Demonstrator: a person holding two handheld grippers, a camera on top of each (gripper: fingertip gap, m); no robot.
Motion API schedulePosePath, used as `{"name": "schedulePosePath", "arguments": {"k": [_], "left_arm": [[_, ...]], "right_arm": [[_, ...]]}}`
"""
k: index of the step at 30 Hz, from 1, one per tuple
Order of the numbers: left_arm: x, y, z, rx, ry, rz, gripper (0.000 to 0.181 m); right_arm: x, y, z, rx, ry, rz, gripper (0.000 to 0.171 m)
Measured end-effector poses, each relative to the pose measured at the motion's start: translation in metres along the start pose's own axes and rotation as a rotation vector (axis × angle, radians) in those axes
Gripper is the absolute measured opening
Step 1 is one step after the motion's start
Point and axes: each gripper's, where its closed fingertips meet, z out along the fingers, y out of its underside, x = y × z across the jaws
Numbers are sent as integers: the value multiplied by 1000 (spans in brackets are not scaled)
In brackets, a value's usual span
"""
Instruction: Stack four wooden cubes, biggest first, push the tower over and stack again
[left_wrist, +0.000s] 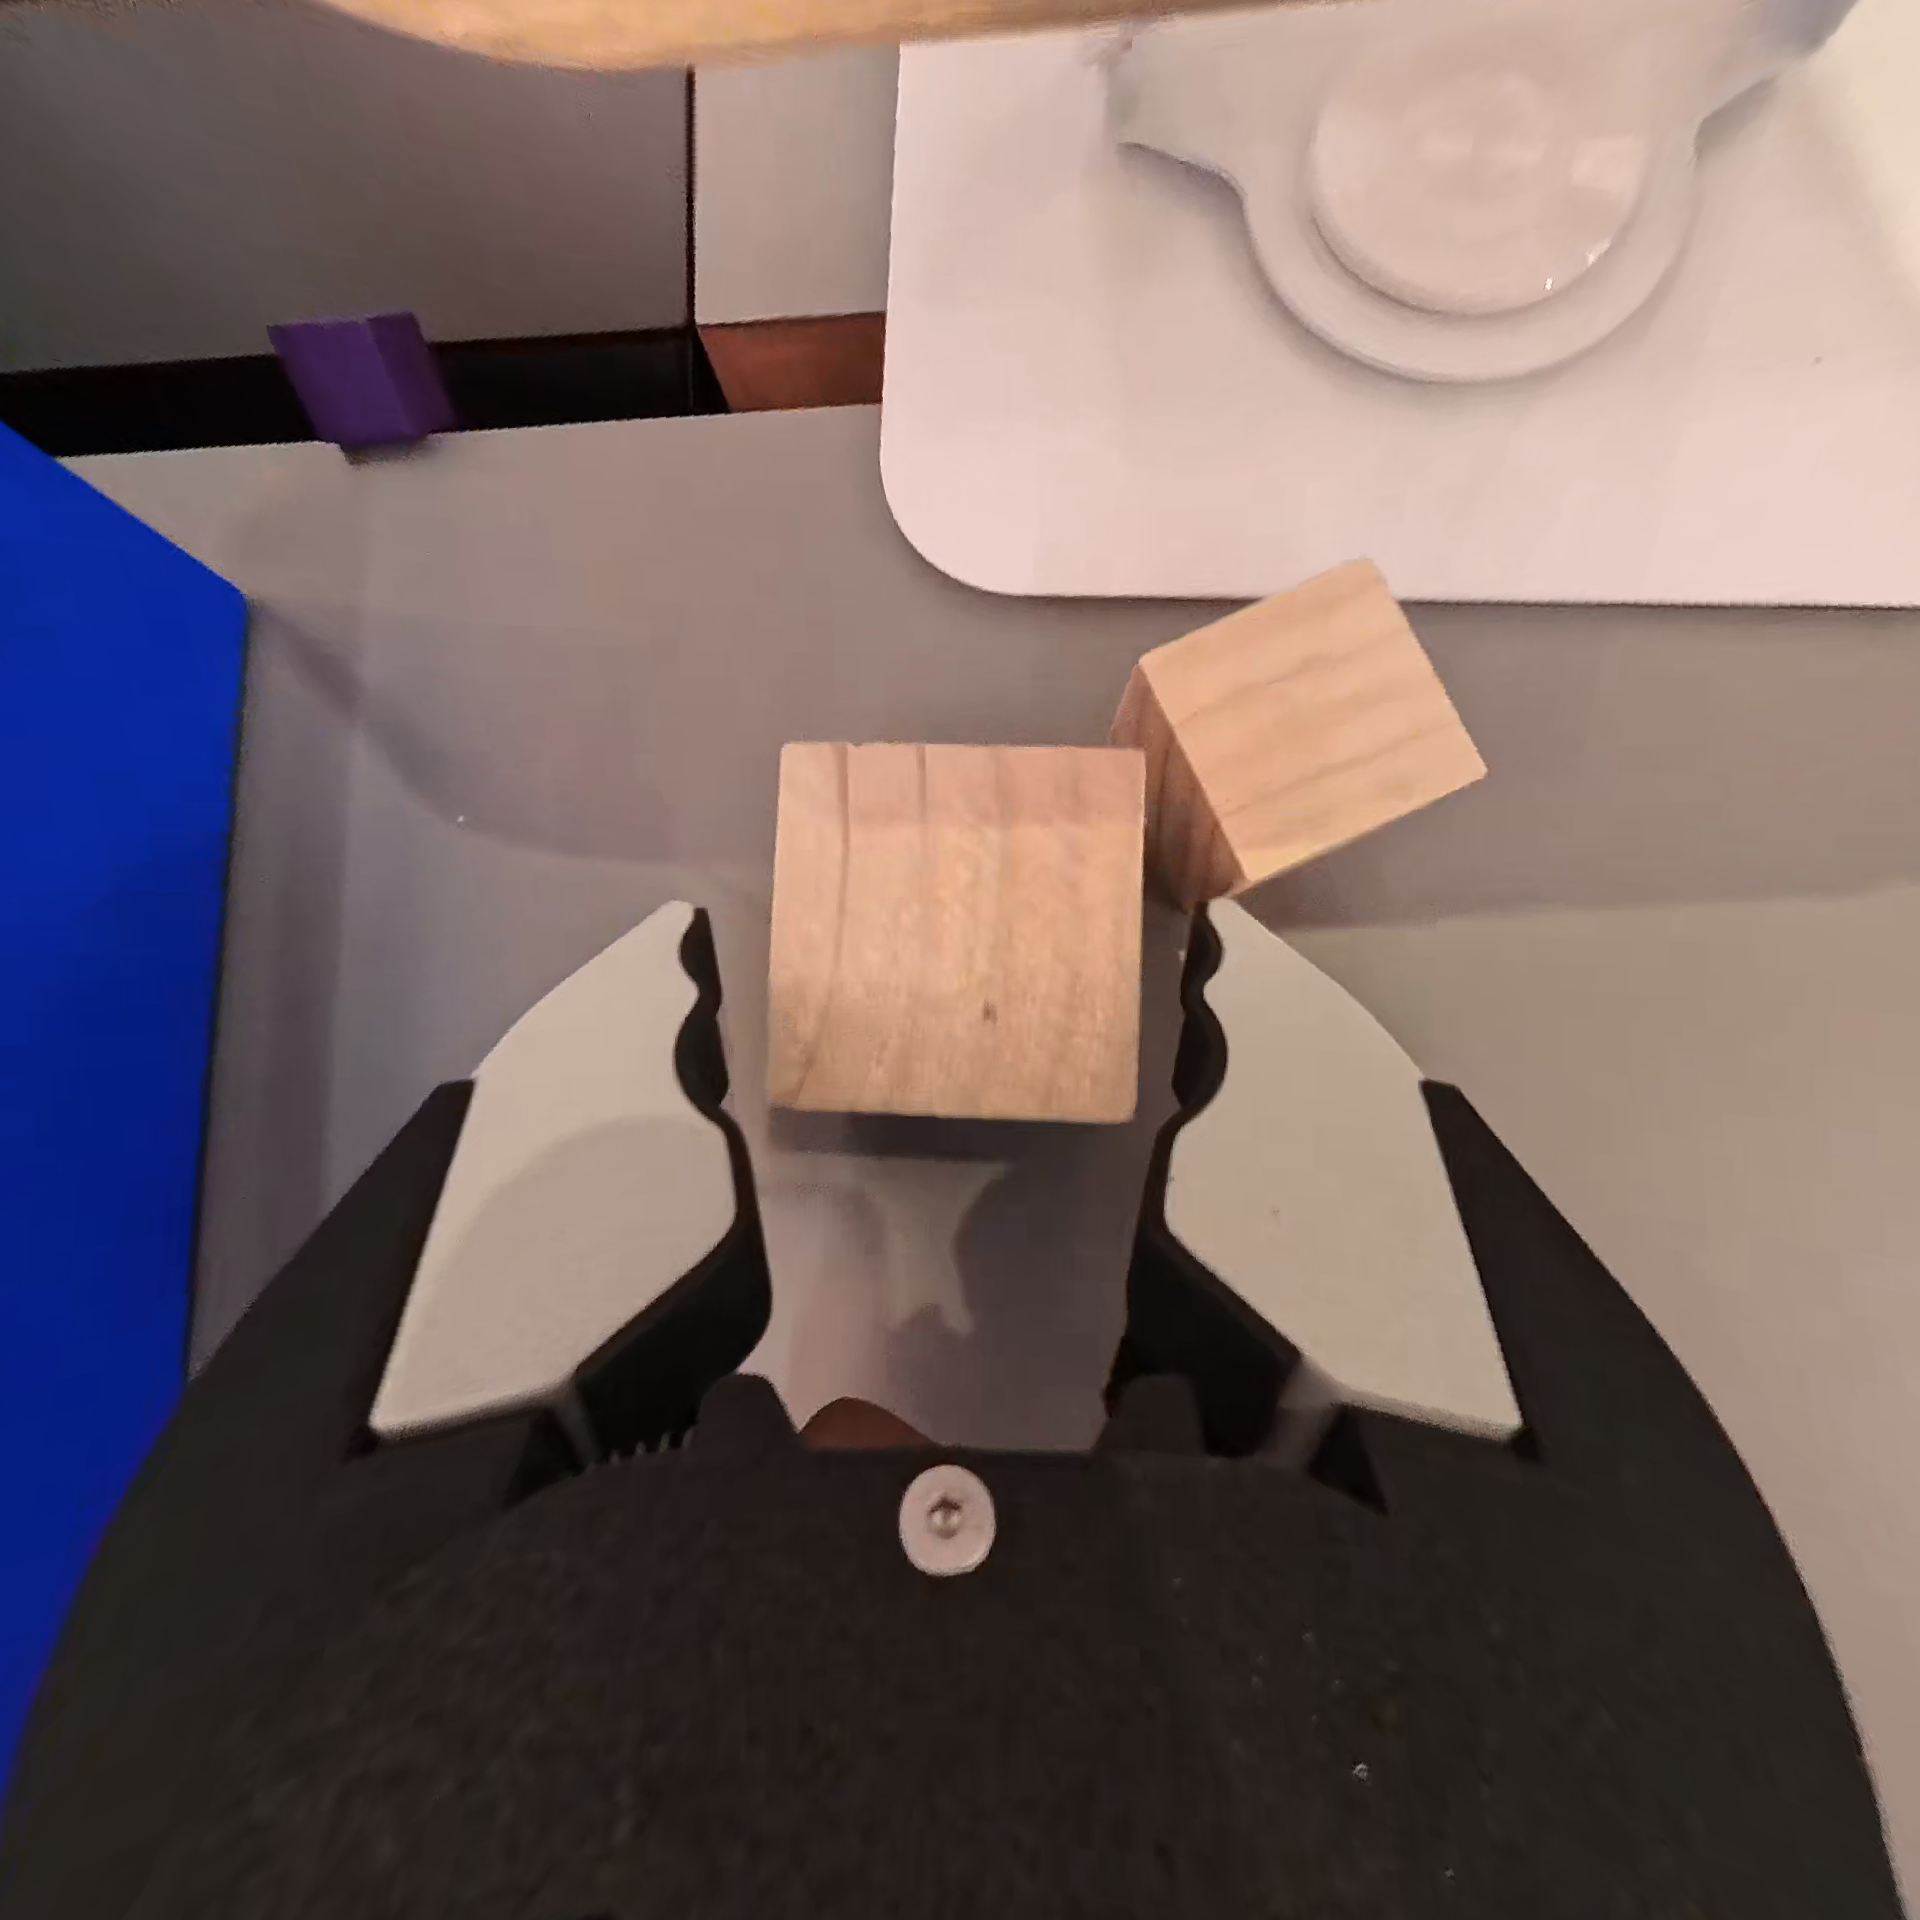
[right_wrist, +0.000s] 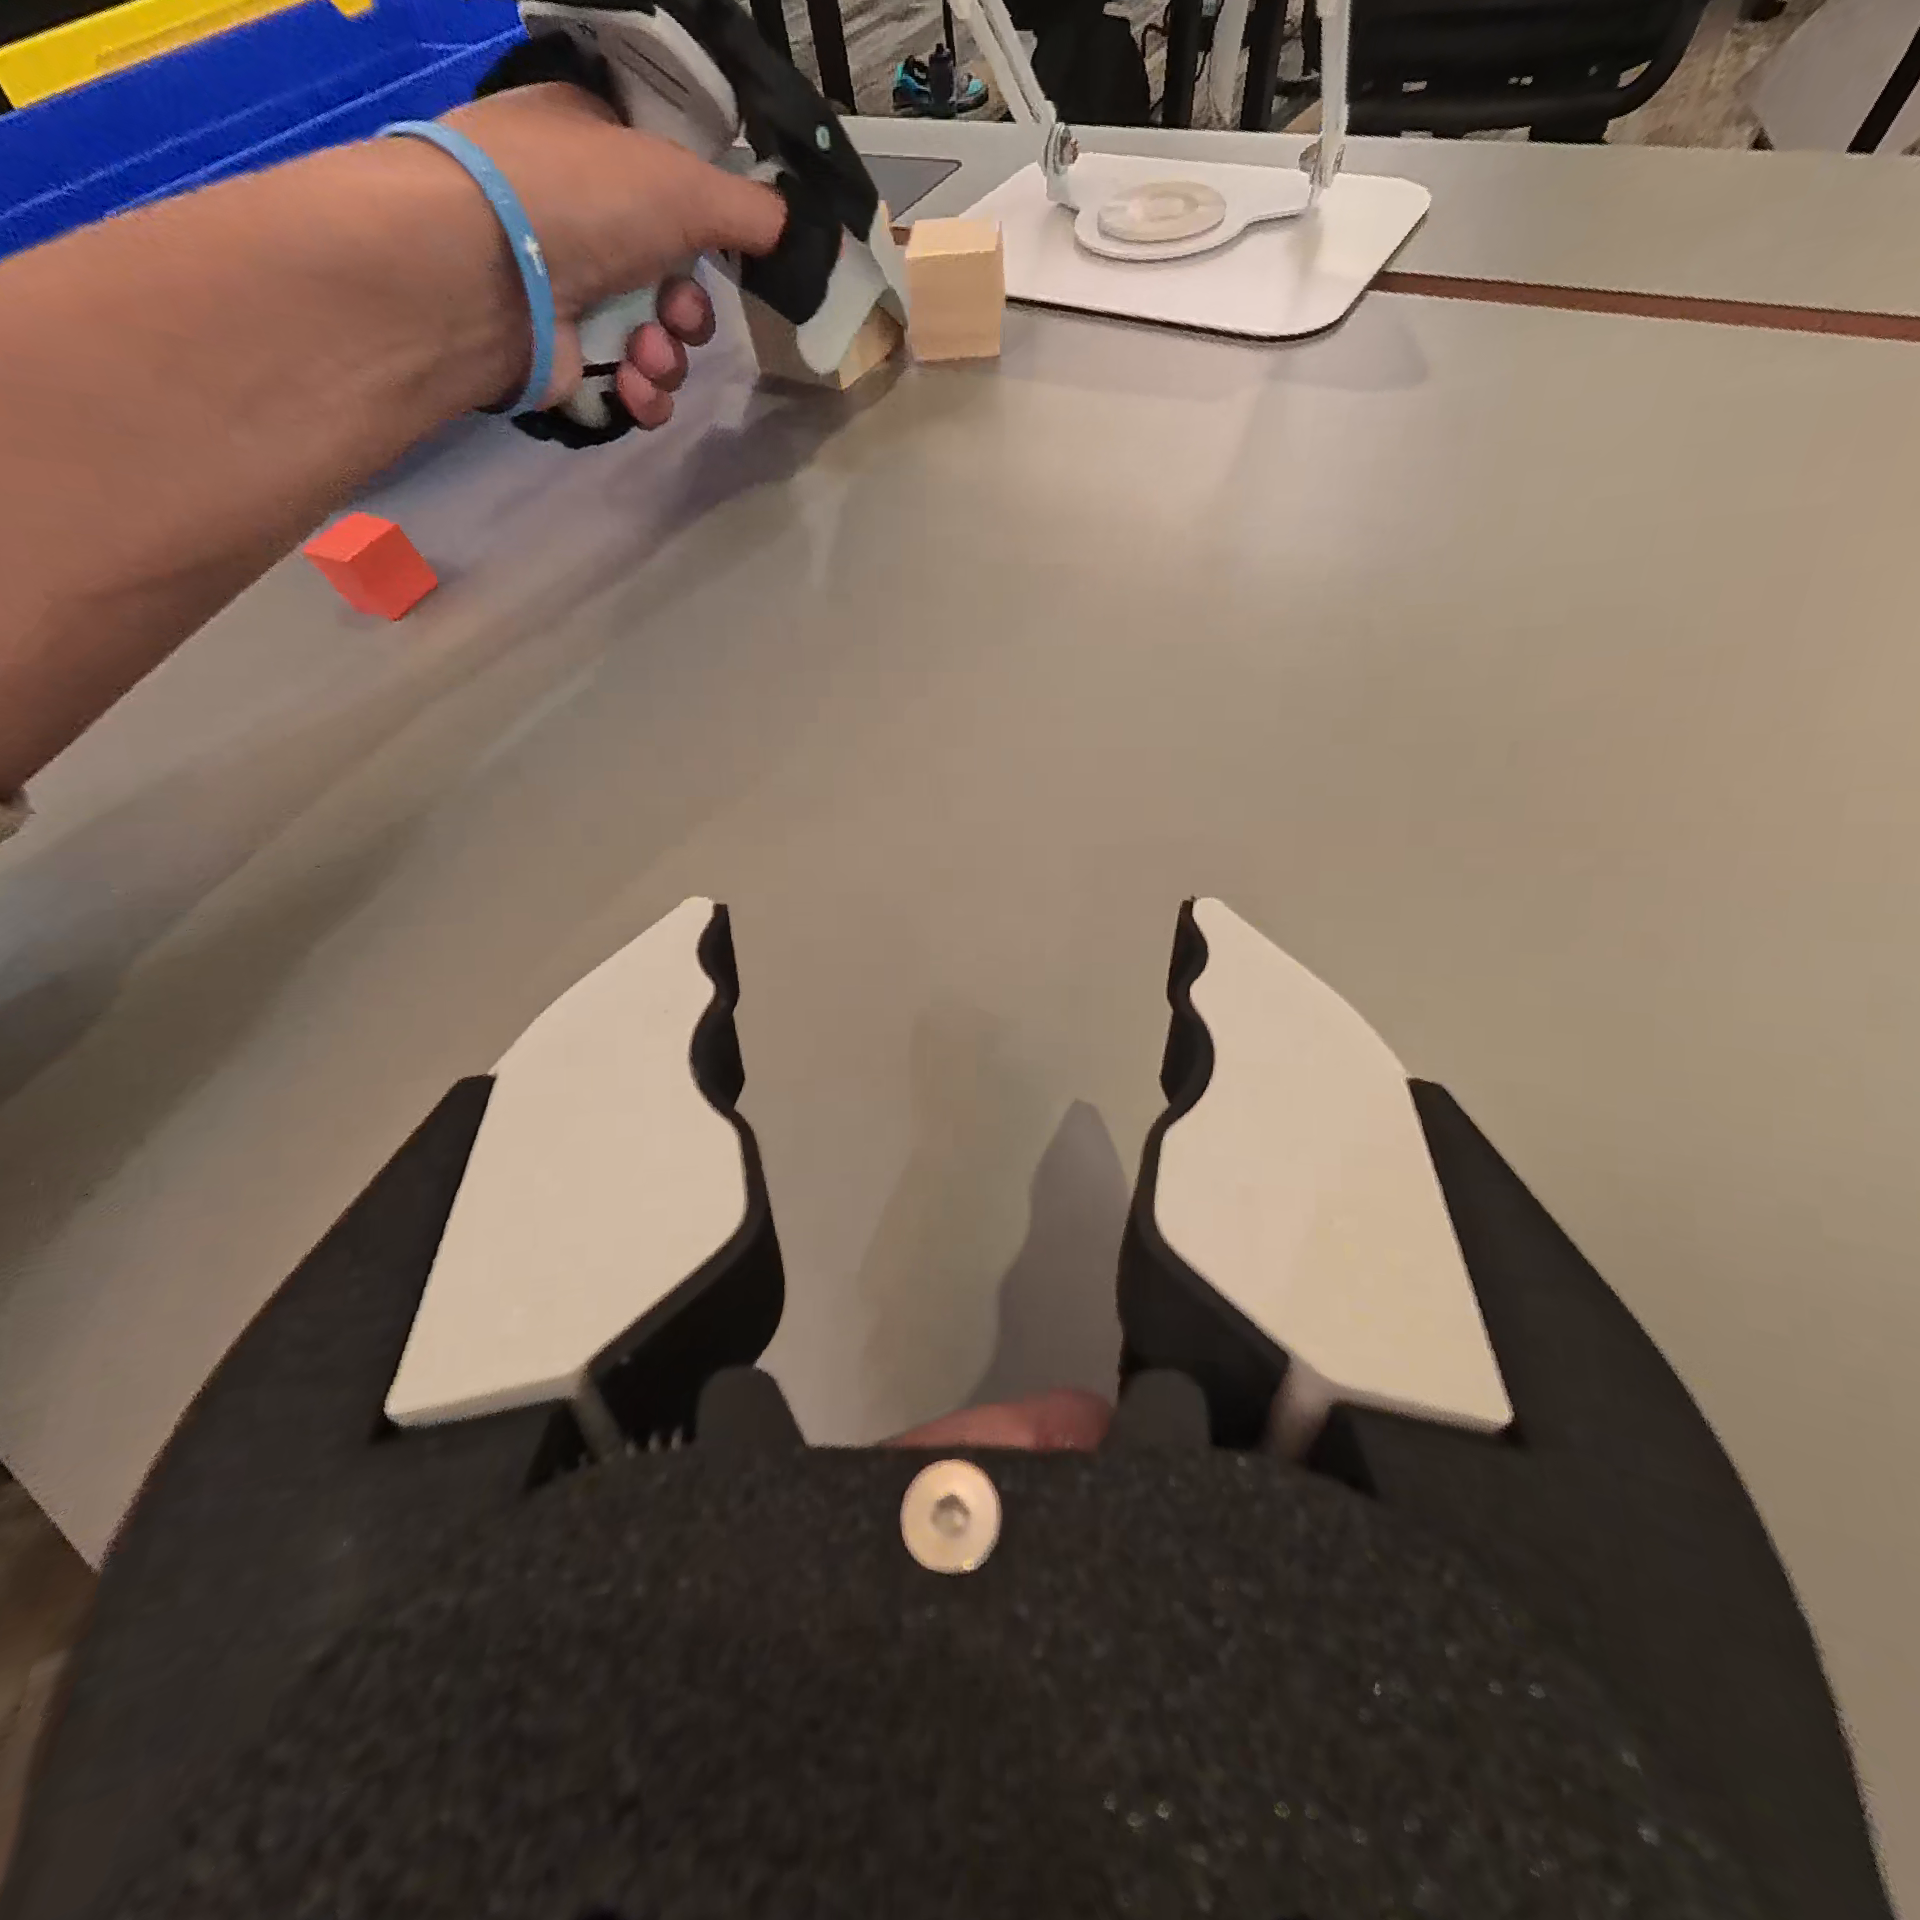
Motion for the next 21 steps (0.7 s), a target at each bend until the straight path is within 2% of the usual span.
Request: {"name": "schedulePosePath", "arguments": {"k": [3,10,14,21], "left_arm": [[0,-2,7,2,-13,10,70],[5,4,-5,46,20,41,70],[13,11,-38,152,41,92,70],[34,32,-123,382,116,204,70]], "right_arm": [[2,1,0,-4,0,3,79],[1,2,0,-12,-2,-7,76],[0,2,0,-15,3,-22,75],[7,3,-2,-19,32,-34,75]]}}
